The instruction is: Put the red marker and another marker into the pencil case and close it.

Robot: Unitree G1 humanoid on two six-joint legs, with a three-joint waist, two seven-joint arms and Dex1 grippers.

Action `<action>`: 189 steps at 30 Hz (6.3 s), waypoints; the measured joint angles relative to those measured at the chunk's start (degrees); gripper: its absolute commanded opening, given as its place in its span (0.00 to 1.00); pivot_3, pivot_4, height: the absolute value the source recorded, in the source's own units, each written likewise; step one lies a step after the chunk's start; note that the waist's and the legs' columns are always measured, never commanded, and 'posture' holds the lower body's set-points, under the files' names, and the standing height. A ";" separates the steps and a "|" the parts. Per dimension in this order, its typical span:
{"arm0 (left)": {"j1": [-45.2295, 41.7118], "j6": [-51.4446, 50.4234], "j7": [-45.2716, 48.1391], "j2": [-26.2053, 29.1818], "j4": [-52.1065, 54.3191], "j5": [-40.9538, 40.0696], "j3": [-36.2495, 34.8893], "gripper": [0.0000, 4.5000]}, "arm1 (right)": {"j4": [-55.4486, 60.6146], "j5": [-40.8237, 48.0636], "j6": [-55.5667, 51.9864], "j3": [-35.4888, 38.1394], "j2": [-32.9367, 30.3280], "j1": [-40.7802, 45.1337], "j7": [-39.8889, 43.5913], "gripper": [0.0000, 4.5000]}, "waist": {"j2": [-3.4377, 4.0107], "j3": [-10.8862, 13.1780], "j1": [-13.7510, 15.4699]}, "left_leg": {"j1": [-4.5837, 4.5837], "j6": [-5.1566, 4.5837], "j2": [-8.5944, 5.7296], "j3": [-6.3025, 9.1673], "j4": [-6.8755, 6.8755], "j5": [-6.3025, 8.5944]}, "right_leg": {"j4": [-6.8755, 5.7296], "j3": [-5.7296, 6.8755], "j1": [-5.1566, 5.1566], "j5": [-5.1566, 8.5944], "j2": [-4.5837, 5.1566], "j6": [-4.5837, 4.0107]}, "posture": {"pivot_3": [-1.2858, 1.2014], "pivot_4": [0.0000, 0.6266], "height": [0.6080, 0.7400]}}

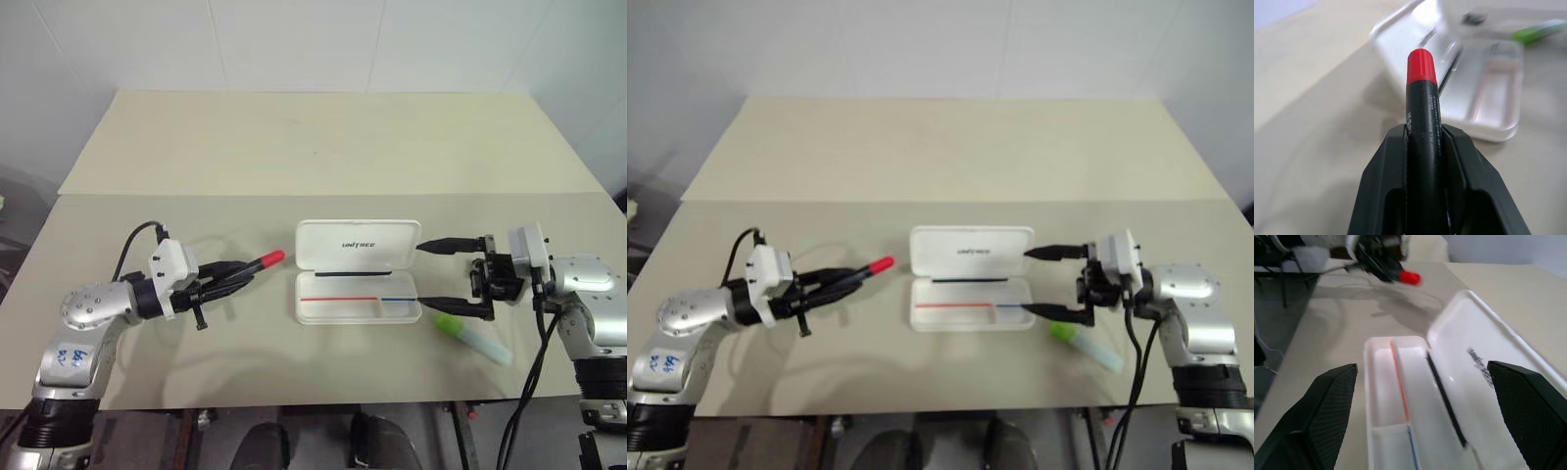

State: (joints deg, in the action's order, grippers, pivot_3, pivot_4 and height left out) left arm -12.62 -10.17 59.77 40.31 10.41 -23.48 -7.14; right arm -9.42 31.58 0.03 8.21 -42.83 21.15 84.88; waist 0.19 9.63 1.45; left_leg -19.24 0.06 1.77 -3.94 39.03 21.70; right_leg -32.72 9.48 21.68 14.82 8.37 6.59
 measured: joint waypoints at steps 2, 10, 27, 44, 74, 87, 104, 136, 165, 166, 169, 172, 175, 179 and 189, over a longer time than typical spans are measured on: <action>-1.79 -0.83 0.39 -0.22 -0.08 0.04 1.91 0.14 | -0.16 -0.19 0.07 1.10 -0.43 -0.83 -0.72 1.00 | 0.00 0.01 0.00 | -0.01 0.00 0.00 0.00 0.00 0.00 | 0.06 0.00 0.00 0.00 -0.01 0.00 | 0.52 0.24 1.00; -10.78 -3.65 -1.33 -6.30 -2.02 2.67 11.16 0.14 | 3.36 -0.36 -0.62 6.51 -2.81 -8.83 -5.19 1.00 | -0.01 0.02 0.04 | 0.03 0.00 0.02 -0.05 0.03 -0.01 | 0.09 -0.05 -0.06 0.00 -0.06 0.01 | 0.52 0.24 1.00; -20.86 -0.32 -5.24 -19.53 -18.37 15.13 24.08 0.14 | 19.81 1.70 -6.15 12.20 -3.00 -20.58 -15.40 1.00 | -0.10 0.06 0.63 | 0.00 -0.03 0.03 -0.11 0.08 -0.03 | 0.28 -0.10 -0.10 -0.02 -0.13 0.05 | 0.52 0.24 1.00; -22.47 -0.74 -3.74 -22.95 -20.07 16.72 26.03 0.89 | 24.29 2.81 -9.28 12.28 -2.52 -22.88 -20.97 1.00 | -0.11 0.07 1.33 | 0.00 -0.07 0.03 -0.09 0.10 -0.05 | 0.28 -0.12 -0.10 -0.03 -0.13 0.06 | 0.52 0.24 1.00; -4.83 -7.78 3.17 -10.11 7.66 -2.22 12.63 0.89 | 8.05 -3.79 -7.83 14.70 -9.41 -30.58 -14.93 1.00 | -0.09 0.06 1.17 | 0.04 -0.10 0.05 -0.02 0.11 -0.04 | 0.27 -0.25 -0.13 -0.02 -0.16 0.05 | 0.52 0.24 1.00; -6.74 -5.97 6.82 -7.46 4.61 -5.66 7.74 0.89 | 4.89 -5.41 -3.87 14.70 -2.62 -36.04 -17.25 1.00 | -0.08 0.06 1.16 | 0.05 -0.07 0.05 -0.03 0.11 -0.05 | 0.26 -0.26 -0.13 -0.02 -0.16 0.05 | 0.52 0.24 1.00; -6.96 -3.91 10.51 -5.64 1.97 -6.30 6.35 0.90 | 6.52 -7.76 2.44 11.09 4.14 -36.96 -21.94 0.45 | -0.12 0.01 -0.05 | 0.08 -0.05 0.11 0.01 0.08 -0.04 | 0.23 -0.30 -0.13 -0.01 -0.24 0.04 | 0.52 0.24 1.00; 3.68 3.44 11.06 -1.16 -2.34 -4.68 2.93 0.90 | 4.59 -7.64 -2.75 -13.06 7.78 1.02 -6.11 0.25 | -0.04 0.05 -0.20 | 0.03 -0.04 0.14 0.03 0.07 -0.04 | 0.20 -0.29 -0.04 -0.01 -0.27 0.03 | 0.52 0.24 1.00; 10.95 3.62 3.51 -1.29 2.90 -4.57 0.25 0.90 | -7.89 -17.61 -0.90 -24.76 16.65 14.13 -2.92 0.25 | -0.02 0.07 -1.67 | 0.01 0.04 0.15 0.07 0.05 0.02 | 0.02 -0.31 0.09 0.00 -0.29 0.01 | 0.52 0.24 1.00; 11.01 3.62 3.39 -1.32 3.02 -4.57 0.25 0.90 | -8.50 -17.73 -0.42 -24.78 16.77 14.46 -2.78 0.25 | -0.01 0.07 -1.64 | 0.00 0.04 0.15 0.07 0.05 0.03 | 0.02 -0.31 0.09 0.00 -0.29 0.01 | 0.52 0.24 1.00; 11.11 3.62 2.90 -1.37 3.41 -4.57 0.25 0.90 | -9.60 -18.23 0.07 -24.77 16.79 15.00 -2.35 0.25 | -0.02 0.07 -1.63 | 0.01 0.04 0.15 0.08 0.05 0.03 | 0.02 -0.31 0.09 0.00 -0.28 0.01 | 0.52 0.24 1.00; 11.11 3.63 2.64 -1.41 3.67 -4.57 0.25 0.90 | -10.56 -18.38 0.03 -24.76 16.78 15.59 -1.99 0.33 | -0.01 0.07 -1.71 | 0.01 0.05 0.15 0.07 0.05 0.03 | 0.01 -0.31 0.10 0.00 -0.29 0.01 | 0.52 0.24 1.00; 11.11 3.65 2.32 -1.48 4.20 -4.57 0.25 0.90 | -10.59 -18.43 -0.09 -24.76 16.76 15.65 -1.66 0.55 | -0.01 0.07 -1.67 | 0.01 0.05 0.15 0.07 0.05 0.03 | 0.01 -0.32 0.09 0.00 -0.29 0.01 | 0.52 0.24 1.00; 11.09 3.85 2.28 -1.51 4.35 -4.56 0.26 0.90 | -10.73 -18.44 -0.08 -24.74 16.59 15.72 -1.35 0.88 | -0.01 0.07 -1.67 | 0.01 0.05 0.15 0.07 0.05 0.03 | 0.00 -0.32 0.10 0.00 -0.29 0.01 | 0.52 0.24 1.00; 9.96 4.16 2.53 -2.03 3.71 -4.54 0.80 0.90 | -2.68 -14.58 -4.27 -22.96 16.52 14.90 -1.49 0.99 | 0.00 0.08 -1.59 | 0.00 0.06 0.16 0.12 0.05 0.03 | -0.03 -0.30 0.12 0.00 -0.29 0.01 | 0.52 0.24 1.00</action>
State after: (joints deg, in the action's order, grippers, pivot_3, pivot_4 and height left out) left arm -2.66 -6.01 62.30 38.28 14.13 -28.02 -6.34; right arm -12.10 17.00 -4.24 -14.75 -26.31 36.05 83.39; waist 0.19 9.71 -0.14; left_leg -19.24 0.12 1.93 -3.83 39.08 21.73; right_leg -32.76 9.17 21.80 14.82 8.07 6.60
